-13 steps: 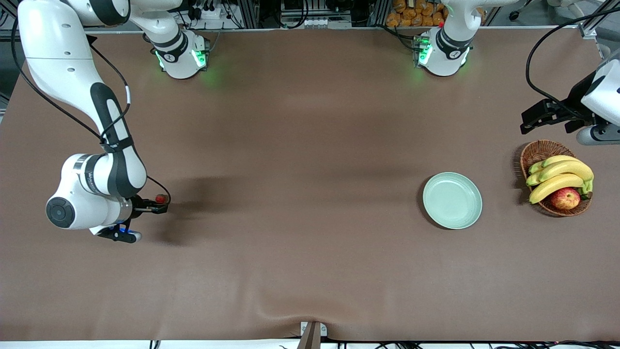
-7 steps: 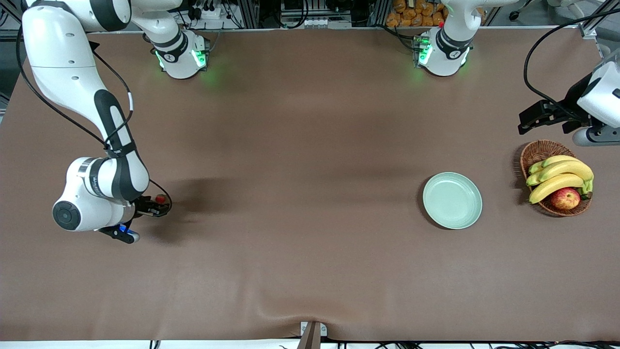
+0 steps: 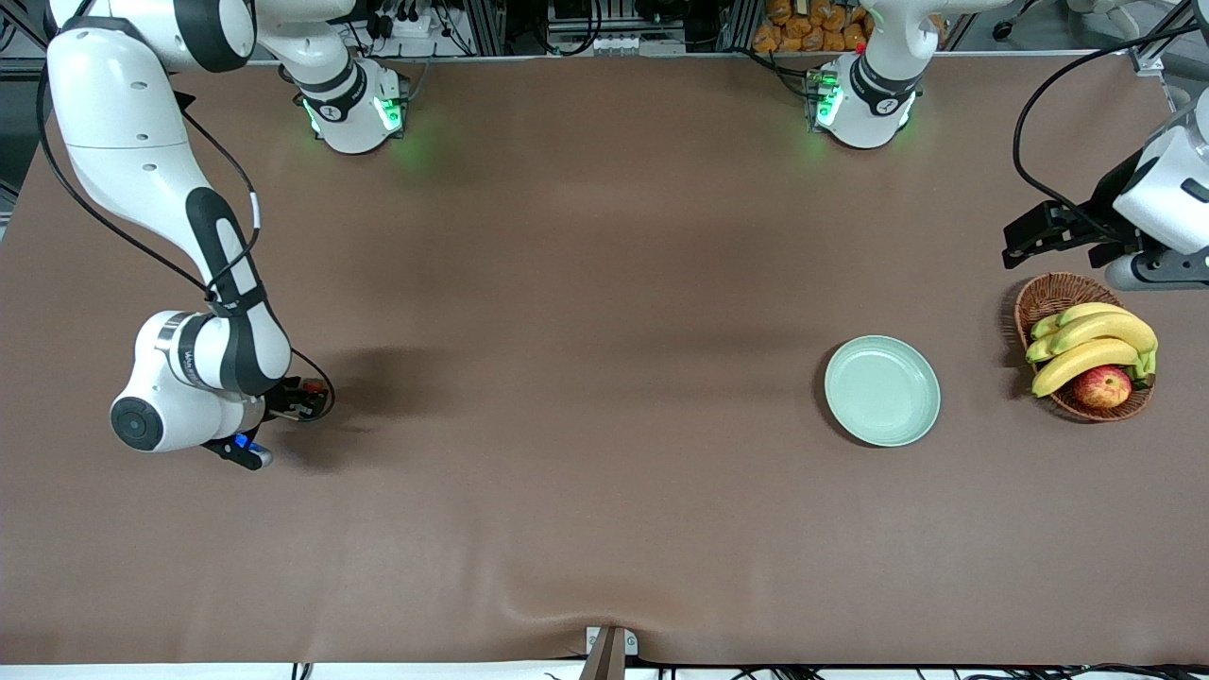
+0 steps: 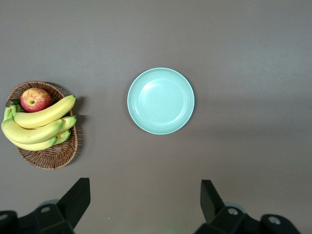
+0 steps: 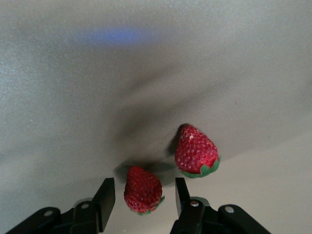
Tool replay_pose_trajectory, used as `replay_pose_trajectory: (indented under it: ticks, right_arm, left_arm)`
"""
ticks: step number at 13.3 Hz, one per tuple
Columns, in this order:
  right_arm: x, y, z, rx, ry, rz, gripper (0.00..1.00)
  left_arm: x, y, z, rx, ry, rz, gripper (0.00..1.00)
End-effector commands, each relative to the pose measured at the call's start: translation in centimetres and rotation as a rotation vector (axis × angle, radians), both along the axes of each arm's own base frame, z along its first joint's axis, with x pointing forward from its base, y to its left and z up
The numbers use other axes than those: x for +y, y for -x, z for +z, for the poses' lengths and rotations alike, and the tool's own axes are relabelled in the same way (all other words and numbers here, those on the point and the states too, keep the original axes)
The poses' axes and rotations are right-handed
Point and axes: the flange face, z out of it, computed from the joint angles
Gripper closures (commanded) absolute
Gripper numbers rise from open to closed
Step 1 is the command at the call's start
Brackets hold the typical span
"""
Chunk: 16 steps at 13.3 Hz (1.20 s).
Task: Collect all strawberries into plate
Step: 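Lift the strawberry with the right gripper and carry it toward the plate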
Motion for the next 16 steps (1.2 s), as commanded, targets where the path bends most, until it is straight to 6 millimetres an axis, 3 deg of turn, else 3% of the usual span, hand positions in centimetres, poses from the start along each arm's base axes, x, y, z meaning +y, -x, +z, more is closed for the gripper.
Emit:
replay_pose_trajectory:
  ticks: [1, 5, 6, 7, 9, 10, 12, 14, 16]
  right_arm:
    - [0.2, 0.2, -0.4, 0.014, -0.007, -0.025, 0.57]
    - [0.7, -0.2, 0.0, -0.005, -0.007, -0.013, 0.97]
    - [1.0, -0.9, 1.1, -0.031, -0.011, -0.005, 1.0]
    - [1.9, -2.3, 3.5, -0.078, -0.016, 0.001, 1.0]
    - [7.9, -4.4, 10.3, -0.198, -0.03, 0.093, 1.0]
    - [11.2, -4.5, 11.8, -0.225, -0.04, 0.136, 1.0]
    - [19.0, -3.3, 12.5, -0.222, -0.109, 0.088, 1.0]
    - [27.4, -1.1, 11.9, -0.196, -0.217, 0.049, 1.0]
    - [34.0, 0.3, 11.1, -0.26, -0.31, 0.047, 1.0]
  left_arm:
    - [-0.5, 0.1, 0.1, -0.011, -0.003, 0.013, 0.0]
    - [-1.4, 0.6, 0.0, 0.0, -0.008, 0.042, 0.0]
    - [-1.3, 0.6, -0.2, 0.003, -0.009, 0.044, 0.0]
    - [-1.3, 0.6, -0.2, 0.003, -0.01, 0.044, 0.0]
    - [-1.3, 0.6, -0.1, 0.002, -0.008, 0.044, 0.0]
    - [-1.3, 0.6, -0.1, 0.002, -0.008, 0.044, 0.0]
    - [-1.3, 0.6, -0.2, 0.003, -0.01, 0.044, 0.0]
    - [-1.3, 0.6, -0.2, 0.002, -0.008, 0.044, 0.0]
    - [-1.3, 0.5, -0.2, -0.002, -0.009, 0.042, 0.0]
